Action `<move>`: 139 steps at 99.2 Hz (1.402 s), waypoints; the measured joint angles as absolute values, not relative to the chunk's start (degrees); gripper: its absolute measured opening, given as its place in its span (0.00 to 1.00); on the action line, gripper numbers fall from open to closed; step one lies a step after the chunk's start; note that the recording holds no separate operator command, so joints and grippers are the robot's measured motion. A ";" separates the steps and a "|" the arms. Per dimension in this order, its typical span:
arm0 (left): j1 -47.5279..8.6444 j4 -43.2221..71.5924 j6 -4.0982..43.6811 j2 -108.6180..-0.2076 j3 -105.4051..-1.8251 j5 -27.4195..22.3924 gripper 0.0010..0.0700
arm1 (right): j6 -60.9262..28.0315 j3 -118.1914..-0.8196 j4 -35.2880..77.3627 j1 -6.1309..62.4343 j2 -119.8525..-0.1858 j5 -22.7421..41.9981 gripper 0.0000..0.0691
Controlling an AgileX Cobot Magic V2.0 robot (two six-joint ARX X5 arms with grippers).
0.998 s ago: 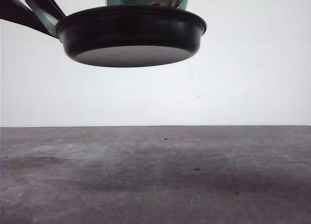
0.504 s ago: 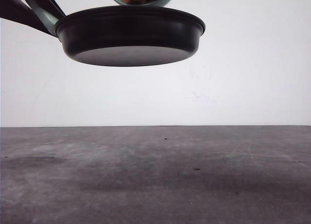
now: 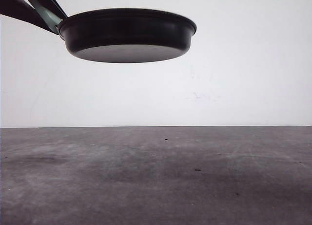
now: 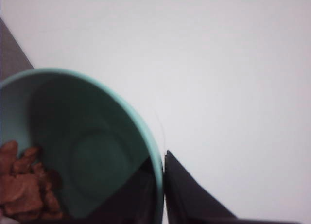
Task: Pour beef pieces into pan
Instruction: 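Tilt the green bowl with the right gripper, pouring beef cubes into the pan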
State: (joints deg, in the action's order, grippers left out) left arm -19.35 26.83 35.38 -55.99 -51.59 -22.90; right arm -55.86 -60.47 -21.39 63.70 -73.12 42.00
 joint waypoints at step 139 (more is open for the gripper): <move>-18.22 24.18 35.35 -57.60 -52.36 -23.33 0.07 | -62.08 -60.66 -29.58 57.10 -73.78 35.77 0.02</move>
